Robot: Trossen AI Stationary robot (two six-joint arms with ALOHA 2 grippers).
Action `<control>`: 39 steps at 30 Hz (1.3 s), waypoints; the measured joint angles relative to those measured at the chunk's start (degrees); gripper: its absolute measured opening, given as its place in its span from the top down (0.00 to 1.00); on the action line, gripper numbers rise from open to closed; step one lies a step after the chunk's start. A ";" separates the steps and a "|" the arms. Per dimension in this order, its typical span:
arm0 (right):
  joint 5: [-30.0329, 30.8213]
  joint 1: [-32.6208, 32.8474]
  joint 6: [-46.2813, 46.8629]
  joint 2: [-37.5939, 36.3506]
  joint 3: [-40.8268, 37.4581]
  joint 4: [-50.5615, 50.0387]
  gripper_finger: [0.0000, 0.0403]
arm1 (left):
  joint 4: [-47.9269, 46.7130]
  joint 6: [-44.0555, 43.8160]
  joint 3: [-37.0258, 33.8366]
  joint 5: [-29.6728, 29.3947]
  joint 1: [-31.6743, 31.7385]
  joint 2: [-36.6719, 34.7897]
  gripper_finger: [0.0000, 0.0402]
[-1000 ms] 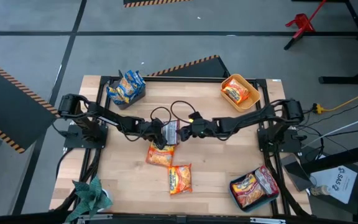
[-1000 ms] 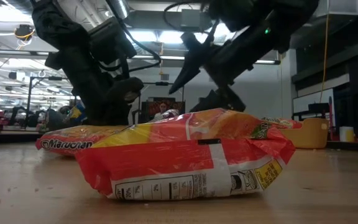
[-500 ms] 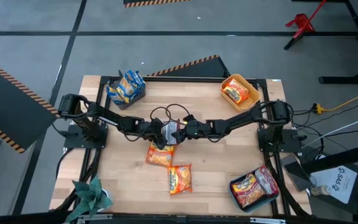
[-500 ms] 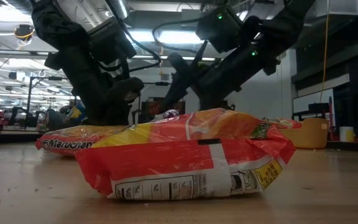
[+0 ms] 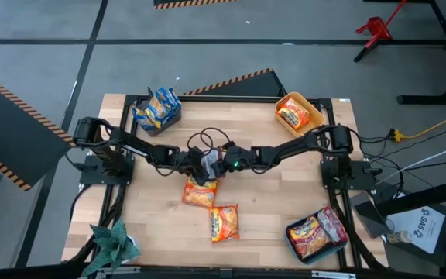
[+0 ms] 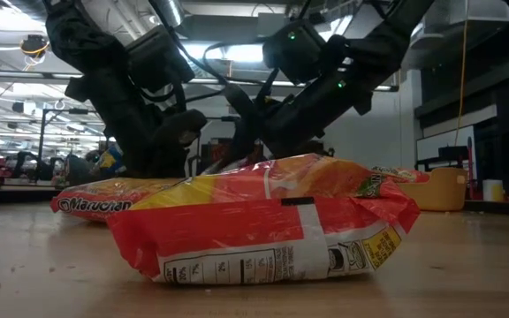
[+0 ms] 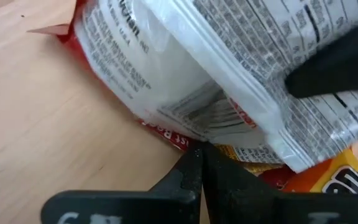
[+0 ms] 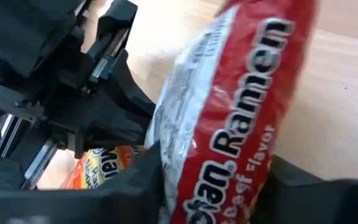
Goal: Sort Maruchan noodles
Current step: Put the red noodle pack into the blue bin
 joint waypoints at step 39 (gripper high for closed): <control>-39.22 7.67 -22.88 -40.13 0.00 -56.71 0.90 | -10.21 4.37 0.11 5.92 0.96 -23.66 1.00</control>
